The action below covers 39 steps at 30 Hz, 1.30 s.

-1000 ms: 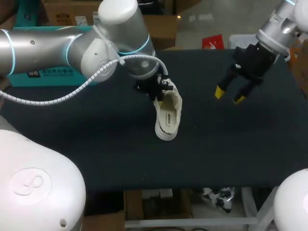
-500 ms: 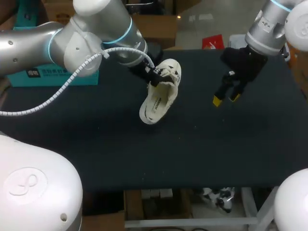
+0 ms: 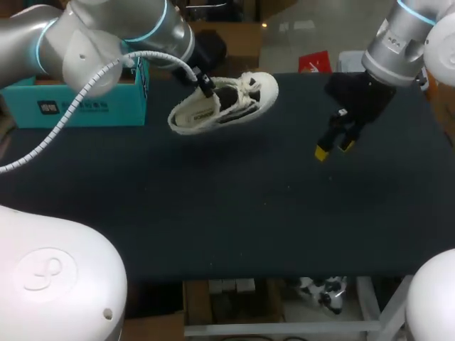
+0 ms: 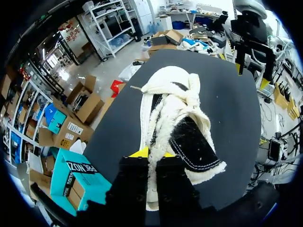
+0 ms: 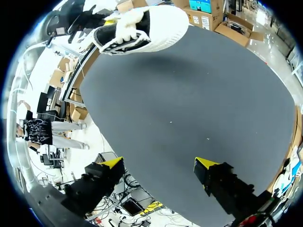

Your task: Open the shoe tongue, take the insole out of the shoe, put the insole back into the shoe, and pack the shoe into the shoebox

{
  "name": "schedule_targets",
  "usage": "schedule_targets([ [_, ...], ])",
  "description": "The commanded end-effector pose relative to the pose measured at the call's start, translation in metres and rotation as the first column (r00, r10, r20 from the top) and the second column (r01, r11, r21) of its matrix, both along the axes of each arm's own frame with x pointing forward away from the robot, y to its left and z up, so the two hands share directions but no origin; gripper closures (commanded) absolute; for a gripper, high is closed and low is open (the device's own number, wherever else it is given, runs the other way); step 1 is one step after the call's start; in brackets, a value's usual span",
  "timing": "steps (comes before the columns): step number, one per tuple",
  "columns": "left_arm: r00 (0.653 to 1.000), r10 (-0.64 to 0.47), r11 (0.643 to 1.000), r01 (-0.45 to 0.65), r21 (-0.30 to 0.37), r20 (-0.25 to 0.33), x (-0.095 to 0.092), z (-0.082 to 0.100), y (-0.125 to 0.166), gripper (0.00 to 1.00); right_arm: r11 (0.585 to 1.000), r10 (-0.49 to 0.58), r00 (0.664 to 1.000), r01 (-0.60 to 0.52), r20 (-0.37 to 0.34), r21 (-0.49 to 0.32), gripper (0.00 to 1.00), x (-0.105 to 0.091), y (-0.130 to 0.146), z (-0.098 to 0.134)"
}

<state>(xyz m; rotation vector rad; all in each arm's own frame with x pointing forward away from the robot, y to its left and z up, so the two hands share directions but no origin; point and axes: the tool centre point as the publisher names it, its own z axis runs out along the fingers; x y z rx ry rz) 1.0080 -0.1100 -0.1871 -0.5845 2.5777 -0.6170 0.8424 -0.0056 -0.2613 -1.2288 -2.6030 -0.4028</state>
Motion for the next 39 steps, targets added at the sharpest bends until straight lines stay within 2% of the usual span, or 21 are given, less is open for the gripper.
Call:
schedule_targets([
  [1, 0.997, -0.051, 0.999, 0.051, 0.016, 0.05, 0.002, 0.045, 0.034, 1.0, 1.0, -0.001, 1.0, 0.001, 0.001, -0.002, 0.0, -0.001, -0.001, 0.001],
  [5, 0.992, -0.082, 0.996, 0.077, 0.047, 0.095, 0.026, 0.07, 0.064, 1.0, 1.0, -0.001, 1.0, 0.001, 0.001, -0.002, 0.0, -0.001, -0.001, 0.001],
  [8, 0.99, -0.098, 0.994, 0.094, 0.048, 0.103, 0.047, 0.088, 0.091, 1.0, 1.0, -0.001, 1.0, 0.001, 0.001, -0.002, 0.0, -0.001, -0.001, 0.001],
  [9, 0.99, -0.1, 0.994, 0.095, 0.047, 0.104, 0.052, 0.092, 0.099, 1.0, 0.999, 0.014, 0.999, -0.012, 0.03, -0.04, 0.0, 0.002, 0.005, 0.002],
  [10, 0.989, -0.103, 0.994, 0.099, 0.047, 0.104, 0.058, 0.095, 0.108, 1.0, 0.999, 0.043, 0.996, -0.04, 0.079, -0.035, 0.0, 0.006, 0.011, 0.004],
  [11, 0.989, -0.103, 0.994, 0.099, 0.047, 0.105, 0.064, 0.098, 0.117, 1.0, 0.998, 0.022, 0.997, -0.017, 0.079, -0.066, 0.0, 0.008, 0.015, 0.005],
  [14, 0.991, -0.085, 0.996, 0.081, 0.044, 0.104, 0.079, 0.104, 0.145, 1.0, 0.993, 0.07, 0.986, -0.054, 0.151, -0.109, 0.0, 0.014, 0.027, 0.01],
  [15, 0.992, -0.076, 0.997, 0.072, 0.04, 0.105, 0.085, 0.107, 0.157, 1.0, 0.987, 0.132, 0.968, -0.107, 0.212, -0.124, 0.0, 0.014, 0.03, 0.013],
  [17, 0.992, -0.074, 0.997, 0.071, 0.034, 0.098, 0.092, 0.109, 0.172, 1.0, 0.981, 0.153, 0.96, -0.12, 0.233, -0.152, 0.0, 0.015, 0.031, 0.016],
  [22, 0.996, -0.042, 0.998, 0.038, 0.049, 0.078, 0.117, 0.106, 0.207, 1.0, 0.935, 0.33, 0.891, -0.263, 0.313, -0.237, 0.0, 0.021, 0.037, 0.022],
  [27, 0.998, -0.028, 0.997, 0.023, 0.073, 0.06, 0.138, 0.101, 0.235, 1.0, 0.905, 0.409, 0.847, -0.326, 0.341, -0.275, 0.0, 0.027, 0.038, 0.02],
  [28, 0.998, -0.02, 0.996, 0.015, 0.088, 0.059, 0.143, 0.098, 0.242, 1.0, 0.888, 0.447, 0.821, -0.36, 0.354, -0.287, 0.0, 0.028, 0.038, 0.019],
  [30, 0.998, -0.017, 0.994, 0.011, 0.107, 0.053, 0.151, 0.095, 0.254, 1.0, 0.858, 0.503, 0.793, -0.406, 0.346, -0.316, 0.0, 0.03, 0.04, 0.016],
  [35, 0.999, 0.008, 0.991, -0.013, 0.131, 0.035, 0.169, 0.087, 0.281, 1.0, 0.854, 0.505, 0.797, -0.409, 0.33, -0.32, 0.0, 0.031, 0.042, 0.016],
  [39, 0.999, 0.014, 0.986, -0.019, 0.165, 0.029, 0.175, 0.073, 0.299, 1.0, 0.854, 0.505, 0.797, -0.409, 0.33, -0.32, 0.0, 0.031, 0.042, 0.016],
])
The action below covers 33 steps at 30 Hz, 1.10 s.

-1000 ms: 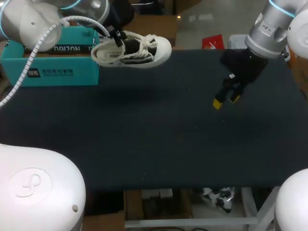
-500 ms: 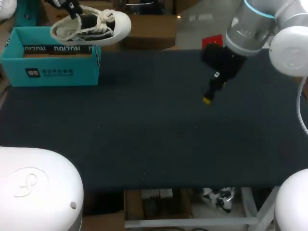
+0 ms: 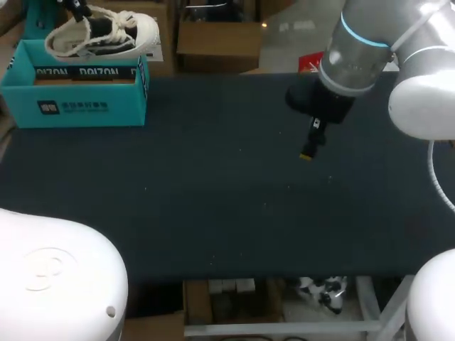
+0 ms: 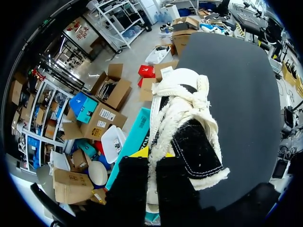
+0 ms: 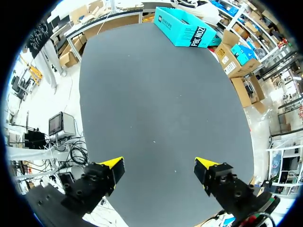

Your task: Open the shoe tongue, take the insole out of the shoe, put the insole back into the shoe, and pack the shoe into the shoebox

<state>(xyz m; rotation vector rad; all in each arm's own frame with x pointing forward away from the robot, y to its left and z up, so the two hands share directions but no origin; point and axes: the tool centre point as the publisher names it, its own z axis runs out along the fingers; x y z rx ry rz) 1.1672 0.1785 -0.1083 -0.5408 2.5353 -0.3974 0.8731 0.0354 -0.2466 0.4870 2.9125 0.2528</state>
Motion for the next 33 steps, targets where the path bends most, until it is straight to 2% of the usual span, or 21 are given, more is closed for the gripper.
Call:
schedule_targets([
  [1, 0.999, -0.016, 1.0, 0.017, 0.008, -0.033, 0.017, -0.008, 0.015, 1.0, 1.0, -0.001, 1.0, 0.001, -0.002, -0.003, 0.0, 0.0, 0.0, 0.001],
  [7, 0.998, -0.015, 0.997, 0.019, 0.073, -0.063, 0.029, -0.029, 0.041, 1.0, 1.0, -0.001, 1.0, 0.001, -0.002, -0.003, 0.0, 0.0, 0.0, 0.001],
  [13, 0.994, -0.003, 0.992, 0.017, 0.122, -0.107, 0.044, -0.057, 0.06, 1.0, 1.0, -0.001, 1.0, 0.001, -0.002, -0.003, 0.0, 0.0, 0.0, 0.001],
  [17, 0.991, -0.024, 0.991, 0.042, 0.129, -0.134, 0.045, -0.072, 0.075, 1.0, 1.0, -0.001, 1.0, 0.001, -0.002, -0.003, 0.0, 0.0, 0.0, 0.001],
  [22, 0.986, -0.016, 0.983, 0.046, 0.177, -0.167, 0.048, -0.094, 0.086, 1.0, 1.0, -0.001, 1.0, 0.001, -0.002, -0.003, 0.0, 0.0, 0.0, 0.001],
  [28, 0.969, -0.023, 0.981, 0.07, 0.182, -0.248, 0.063, -0.126, 0.095, 1.0, 1.0, -0.001, 1.0, 0.001, -0.002, -0.003, 0.0, 0.0, 0.0, 0.001],
  [33, 0.949, -0.047, 0.976, 0.111, 0.19, -0.313, 0.068, -0.15, 0.099, 1.0, 1.0, -0.001, 1.0, 0.001, -0.002, -0.003, 0.0, 0.0, 0.0, 0.001],
])
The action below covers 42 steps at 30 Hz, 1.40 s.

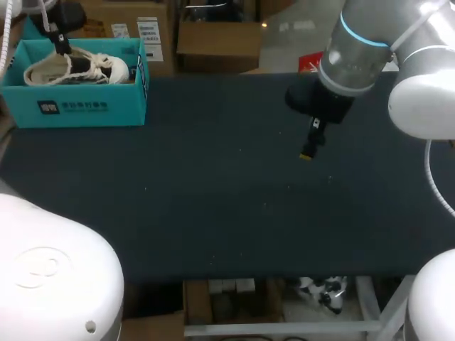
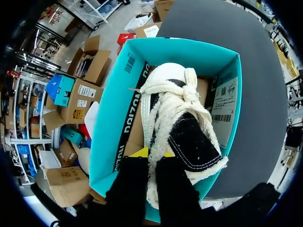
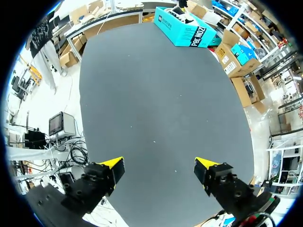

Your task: Open the shoe tongue, take the insole out of the shoe, put the insole back into the shoe, and pack the shoe into the shoebox

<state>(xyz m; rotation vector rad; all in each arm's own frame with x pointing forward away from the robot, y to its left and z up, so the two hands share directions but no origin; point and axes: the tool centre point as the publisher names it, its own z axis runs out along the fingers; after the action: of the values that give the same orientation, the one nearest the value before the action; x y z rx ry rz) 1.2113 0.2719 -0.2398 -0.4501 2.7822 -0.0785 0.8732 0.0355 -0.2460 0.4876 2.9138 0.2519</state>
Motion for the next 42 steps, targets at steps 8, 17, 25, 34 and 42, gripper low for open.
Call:
schedule_targets([
  [8, 0.98, -0.042, 0.999, 0.037, -0.03, -0.195, 0.03, -0.052, 0.022, 1.0, 1.0, -0.001, 1.0, 0.001, 0.0, -0.003, 0.0, 0.0, 0.0, 0.0],
  [17, 0.956, -0.037, 0.999, 0.031, -0.025, -0.292, 0.039, -0.077, 0.018, 1.0, 1.0, -0.001, 1.0, 0.001, 0.0, -0.003, 0.0, 0.0, 0.0, 0.0],
  [25, 0.976, -0.019, 0.999, 0.009, -0.051, -0.216, 0.019, -0.041, 0.009, 0.0, 1.0, -0.001, 1.0, 0.001, 0.0, -0.003, 0.0, 0.0, 0.0, 0.0],
  [34, 0.997, -0.014, 0.993, 0.005, -0.116, -0.079, -0.019, 0.029, -0.006, 0.0, 1.0, -0.001, 1.0, 0.001, 0.0, -0.003, 0.0, 0.0, 0.0, 0.0],
  [42, 1.0, -0.019, 1.0, 0.019, 0.011, 0.022, -0.074, 0.056, -0.053, 0.0, 1.0, -0.001, 1.0, 0.001, 0.0, -0.003, 0.0, 0.0, 0.0, 0.0],
])
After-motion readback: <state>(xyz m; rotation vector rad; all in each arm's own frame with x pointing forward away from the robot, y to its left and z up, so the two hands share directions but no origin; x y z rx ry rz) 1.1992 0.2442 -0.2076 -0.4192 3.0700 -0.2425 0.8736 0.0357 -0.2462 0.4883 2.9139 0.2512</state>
